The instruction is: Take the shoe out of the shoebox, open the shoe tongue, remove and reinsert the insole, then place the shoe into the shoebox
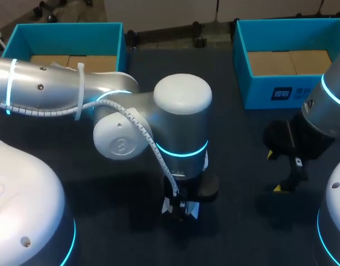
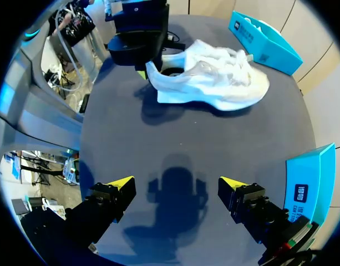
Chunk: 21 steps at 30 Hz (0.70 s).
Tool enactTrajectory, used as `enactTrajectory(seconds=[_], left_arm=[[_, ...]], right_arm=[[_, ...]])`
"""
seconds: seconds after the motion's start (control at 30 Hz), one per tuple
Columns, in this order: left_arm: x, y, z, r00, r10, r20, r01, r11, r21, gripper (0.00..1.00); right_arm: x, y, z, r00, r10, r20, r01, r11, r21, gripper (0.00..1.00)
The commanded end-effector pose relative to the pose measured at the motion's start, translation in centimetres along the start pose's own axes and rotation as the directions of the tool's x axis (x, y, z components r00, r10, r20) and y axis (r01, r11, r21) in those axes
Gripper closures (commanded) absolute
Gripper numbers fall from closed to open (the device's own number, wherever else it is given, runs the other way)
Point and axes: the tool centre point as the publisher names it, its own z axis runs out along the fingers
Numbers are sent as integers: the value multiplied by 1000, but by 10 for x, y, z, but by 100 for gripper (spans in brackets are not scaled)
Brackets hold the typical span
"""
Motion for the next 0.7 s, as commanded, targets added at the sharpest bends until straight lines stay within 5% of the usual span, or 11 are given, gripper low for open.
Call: enactTrajectory(seconds=[0.03, 0.3, 0.7], left_arm=[[-6, 15, -25, 1000, -3, 6, 3, 999, 32, 100], [-26, 35, -78, 1000, -9, 7, 8, 996, 94, 100], [-51, 79, -118, 996, -84, 4, 84, 992, 98, 100]], right_arm=[[1, -1, 1, 1000, 0, 3, 0, 1000, 0, 0], [1, -1, 1, 1000, 0, 3, 0, 1000, 0, 0], [1, -1, 1, 1000, 0, 3, 0, 1000, 0, 0]])
